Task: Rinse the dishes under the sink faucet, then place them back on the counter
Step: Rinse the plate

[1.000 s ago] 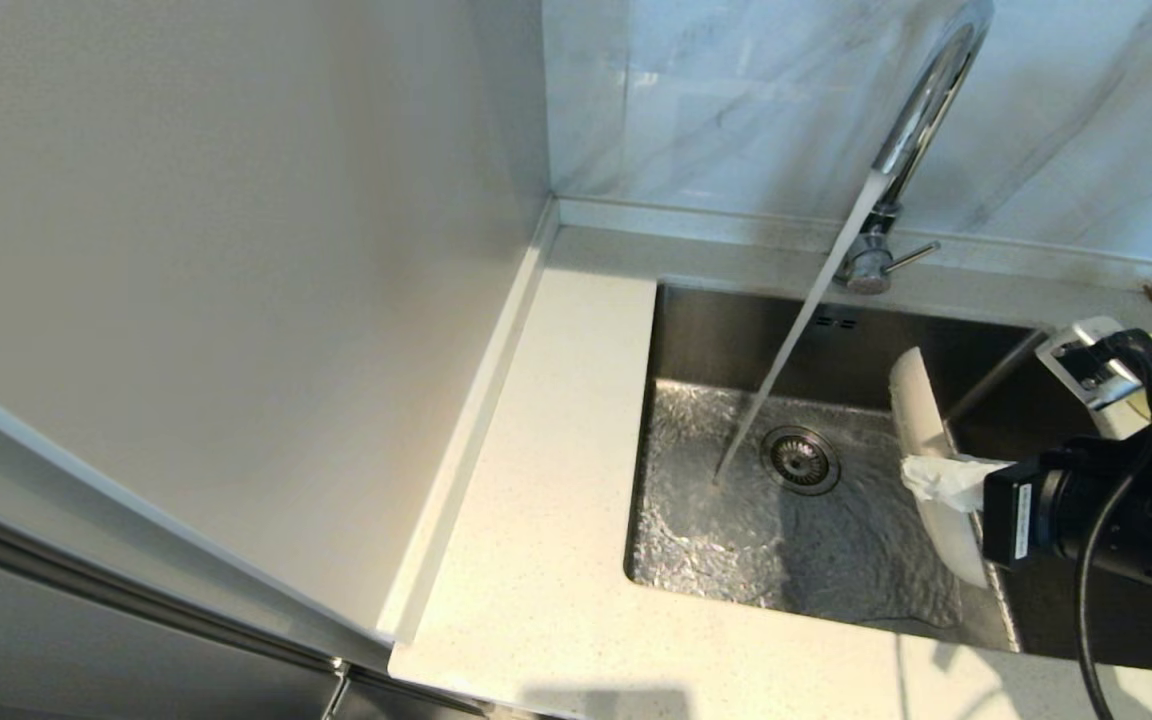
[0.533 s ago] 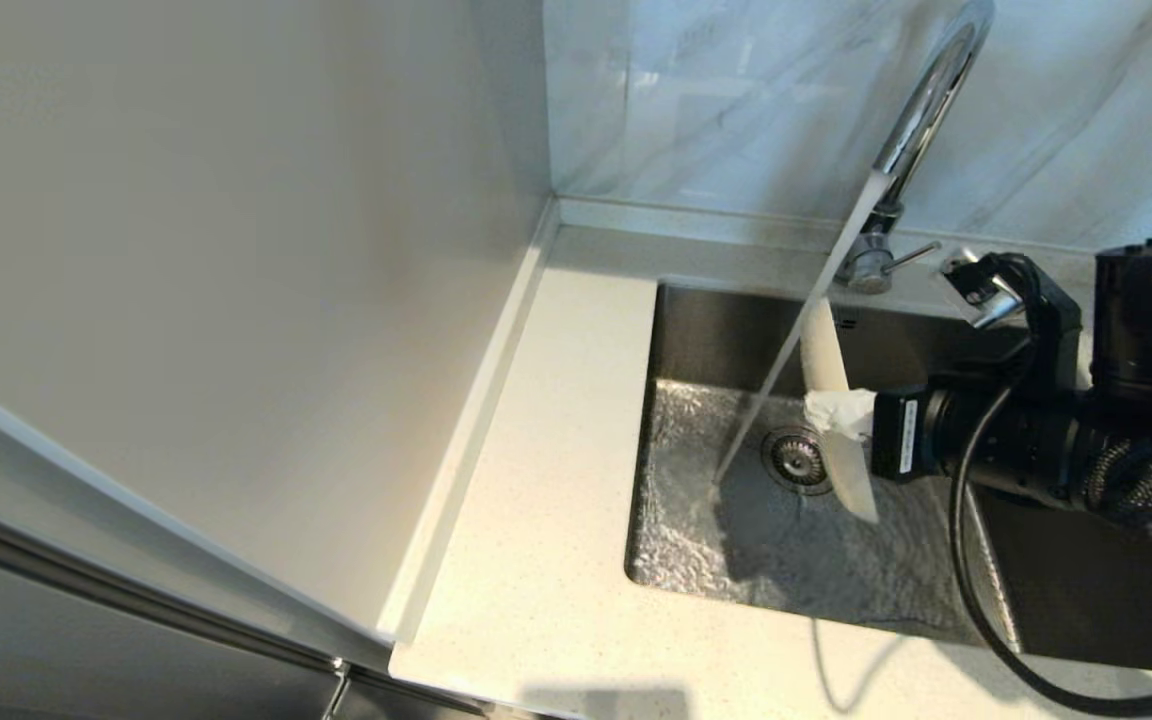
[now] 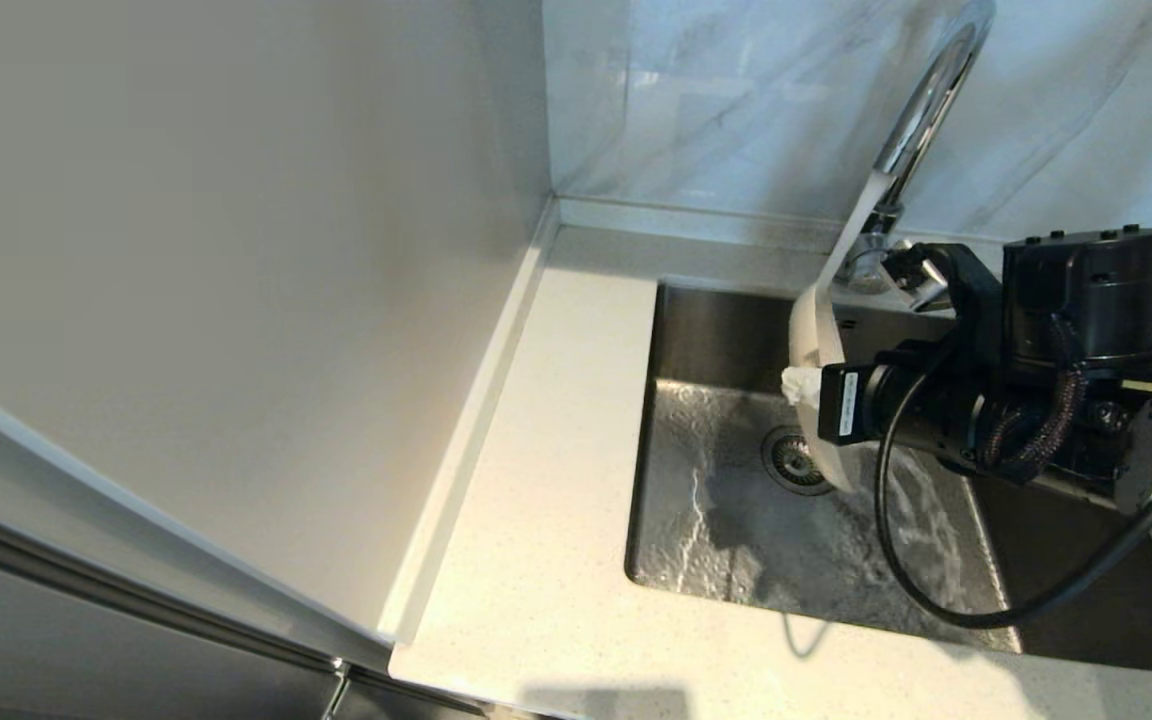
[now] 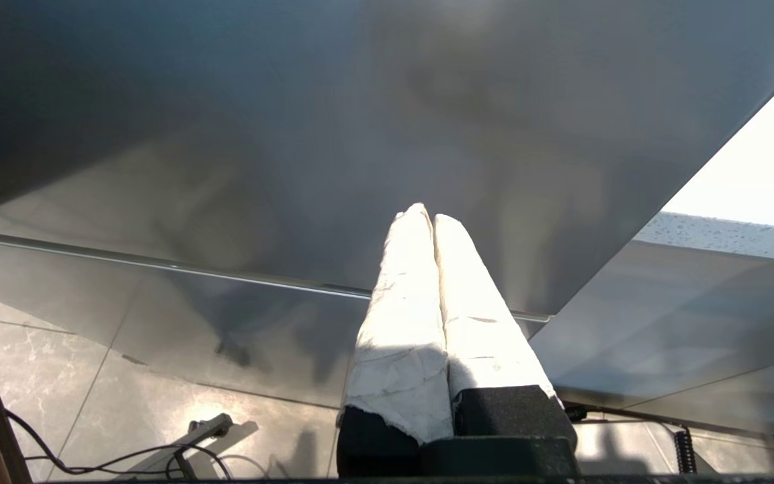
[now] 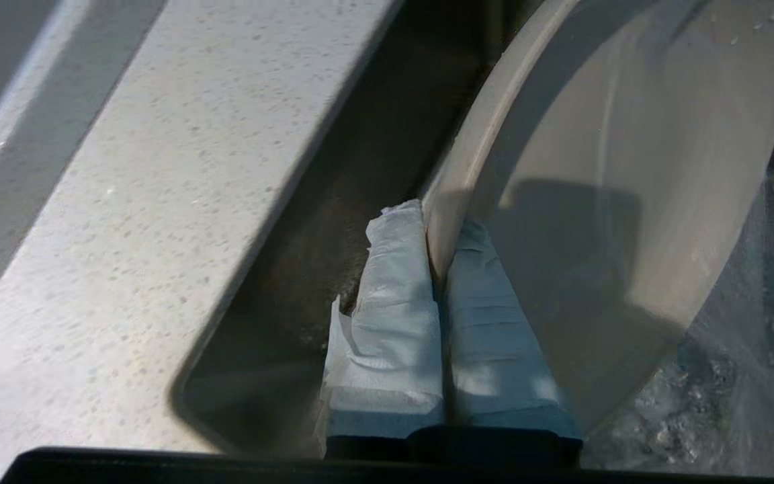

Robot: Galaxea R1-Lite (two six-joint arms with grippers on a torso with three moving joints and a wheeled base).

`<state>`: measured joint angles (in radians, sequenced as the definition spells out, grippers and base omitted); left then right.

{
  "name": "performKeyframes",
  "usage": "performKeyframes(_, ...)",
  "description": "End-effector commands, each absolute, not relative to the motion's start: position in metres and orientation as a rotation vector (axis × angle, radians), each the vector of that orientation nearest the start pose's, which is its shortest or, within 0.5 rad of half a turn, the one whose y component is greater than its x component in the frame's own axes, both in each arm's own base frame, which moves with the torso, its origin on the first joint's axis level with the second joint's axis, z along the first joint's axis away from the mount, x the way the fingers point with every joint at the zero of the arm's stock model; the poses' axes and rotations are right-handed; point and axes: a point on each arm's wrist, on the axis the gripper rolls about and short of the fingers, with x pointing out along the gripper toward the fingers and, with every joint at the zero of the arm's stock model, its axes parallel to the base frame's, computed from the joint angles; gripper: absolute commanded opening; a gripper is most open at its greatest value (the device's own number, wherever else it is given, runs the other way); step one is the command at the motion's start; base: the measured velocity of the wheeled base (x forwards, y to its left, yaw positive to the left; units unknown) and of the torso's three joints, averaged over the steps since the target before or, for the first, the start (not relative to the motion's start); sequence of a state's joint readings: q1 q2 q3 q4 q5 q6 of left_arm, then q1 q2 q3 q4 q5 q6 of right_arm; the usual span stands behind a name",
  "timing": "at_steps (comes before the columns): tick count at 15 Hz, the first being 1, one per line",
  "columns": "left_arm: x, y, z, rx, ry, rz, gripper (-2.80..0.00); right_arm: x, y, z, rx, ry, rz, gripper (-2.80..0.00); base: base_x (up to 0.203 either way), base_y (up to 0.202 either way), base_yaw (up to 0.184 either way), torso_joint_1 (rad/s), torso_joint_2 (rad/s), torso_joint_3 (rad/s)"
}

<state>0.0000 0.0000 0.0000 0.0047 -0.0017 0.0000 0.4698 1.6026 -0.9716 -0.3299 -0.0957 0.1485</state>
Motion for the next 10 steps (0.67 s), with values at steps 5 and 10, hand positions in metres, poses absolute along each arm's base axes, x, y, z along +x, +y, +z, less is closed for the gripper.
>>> performKeyframes(5,-0.023,0.000,0.075,0.000,0.005,-0.002,-2.80,0.269,0.131,0.224,0.048,0.313,0.250,-2.80,0.000,0.000,0.000,0.000,0.00,0.000)
performKeyframes(10,-0.023,0.000,0.075,0.000,0.005,-0.002,-2.80,0.259,0.122,0.203,-0.012,0.358,0.067,-2.80,0.000,0.000,0.000,0.000,0.00,0.000)
